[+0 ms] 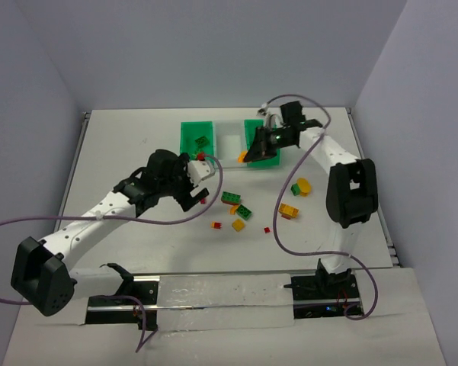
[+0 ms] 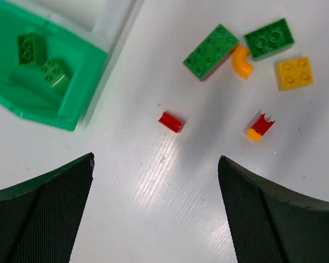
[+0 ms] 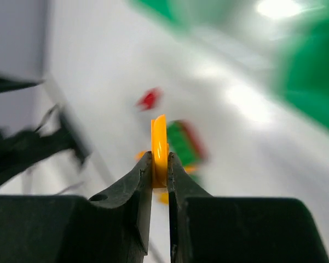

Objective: Sort the legos into containers by color

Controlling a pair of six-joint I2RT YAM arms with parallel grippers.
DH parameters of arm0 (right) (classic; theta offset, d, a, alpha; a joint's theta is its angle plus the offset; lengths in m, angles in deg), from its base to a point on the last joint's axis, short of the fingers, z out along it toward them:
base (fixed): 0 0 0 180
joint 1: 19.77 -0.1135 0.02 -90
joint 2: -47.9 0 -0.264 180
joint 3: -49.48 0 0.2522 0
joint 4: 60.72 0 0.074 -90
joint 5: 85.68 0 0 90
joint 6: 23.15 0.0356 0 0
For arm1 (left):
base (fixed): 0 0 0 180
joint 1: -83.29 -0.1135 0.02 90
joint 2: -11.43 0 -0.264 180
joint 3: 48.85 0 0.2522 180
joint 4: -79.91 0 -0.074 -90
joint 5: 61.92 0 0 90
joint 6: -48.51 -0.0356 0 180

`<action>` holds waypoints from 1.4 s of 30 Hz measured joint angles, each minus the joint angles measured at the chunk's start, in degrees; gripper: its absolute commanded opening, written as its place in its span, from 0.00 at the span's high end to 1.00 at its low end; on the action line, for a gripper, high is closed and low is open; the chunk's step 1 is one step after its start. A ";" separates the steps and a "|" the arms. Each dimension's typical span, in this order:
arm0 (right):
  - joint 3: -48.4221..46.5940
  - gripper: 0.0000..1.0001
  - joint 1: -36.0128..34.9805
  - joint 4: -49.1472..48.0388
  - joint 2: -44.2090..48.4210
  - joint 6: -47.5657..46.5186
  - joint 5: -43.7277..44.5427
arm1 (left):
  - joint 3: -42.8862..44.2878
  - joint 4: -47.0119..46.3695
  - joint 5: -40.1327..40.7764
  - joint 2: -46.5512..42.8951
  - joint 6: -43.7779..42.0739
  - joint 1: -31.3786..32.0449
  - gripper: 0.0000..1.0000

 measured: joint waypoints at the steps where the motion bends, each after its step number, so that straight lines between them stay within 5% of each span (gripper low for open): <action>1: -1.27 1.00 2.07 0.48 1.07 -1.08 4.73 | 0.39 0.59 -0.12 -0.57 1.44 -1.19 0.01; 9: -15.74 1.00 4.13 0.47 2.18 -9.01 33.76 | 9.14 3.95 -3.96 -0.80 11.64 -5.43 0.01; 19: -19.42 0.98 3.12 0.26 -9.66 -12.27 40.51 | 10.36 1.45 -5.89 -1.36 24.98 -10.94 0.01; 22: -19.46 0.89 2.87 0.48 -11.46 -12.59 41.38 | 10.31 1.28 -5.94 -1.43 28.42 -13.65 0.01; 27: -20.95 0.41 1.91 0.29 -13.26 -13.19 43.61 | 10.86 1.41 -0.85 -1.32 30.68 -14.71 0.01; 30: -21.06 0.30 1.27 0.19 -13.50 -13.59 44.82 | 10.86 1.41 0.68 -1.02 30.67 -14.84 0.01; 38: -20.54 0.20 0.16 1.11 -12.56 -14.24 45.50 | 10.86 1.41 2.56 -0.10 30.53 -14.90 0.01; 42: -13.36 0.11 0.54 2.91 -4.32 -15.78 44.54 | 11.05 1.44 2.54 -0.10 30.20 -15.11 0.01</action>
